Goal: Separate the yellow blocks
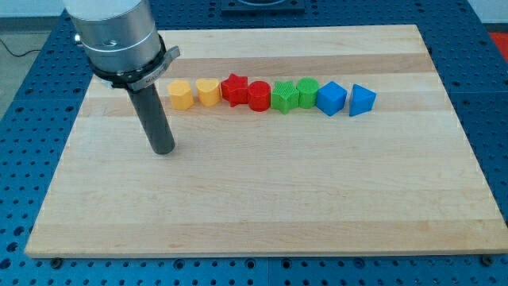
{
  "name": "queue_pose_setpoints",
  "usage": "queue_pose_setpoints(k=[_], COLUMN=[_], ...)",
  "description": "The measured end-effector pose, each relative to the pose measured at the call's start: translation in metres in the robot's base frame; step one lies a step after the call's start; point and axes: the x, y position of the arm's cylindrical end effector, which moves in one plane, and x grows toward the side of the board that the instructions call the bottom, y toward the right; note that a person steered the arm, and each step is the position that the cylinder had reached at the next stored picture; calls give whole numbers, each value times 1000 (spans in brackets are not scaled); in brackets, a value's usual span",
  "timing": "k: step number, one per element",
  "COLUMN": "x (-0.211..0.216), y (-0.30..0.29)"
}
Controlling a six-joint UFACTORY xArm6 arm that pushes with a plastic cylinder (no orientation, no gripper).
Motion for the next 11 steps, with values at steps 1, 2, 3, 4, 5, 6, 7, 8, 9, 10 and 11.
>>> queue_pose_setpoints(k=[1,2,3,4,5,6,7,8,9,10,11], x=[-25,-55,-76,-88,-82,-100,-134,-142,-106,-77,-76], y=[22,41,42,41,41,37,22,9,9,27,71])
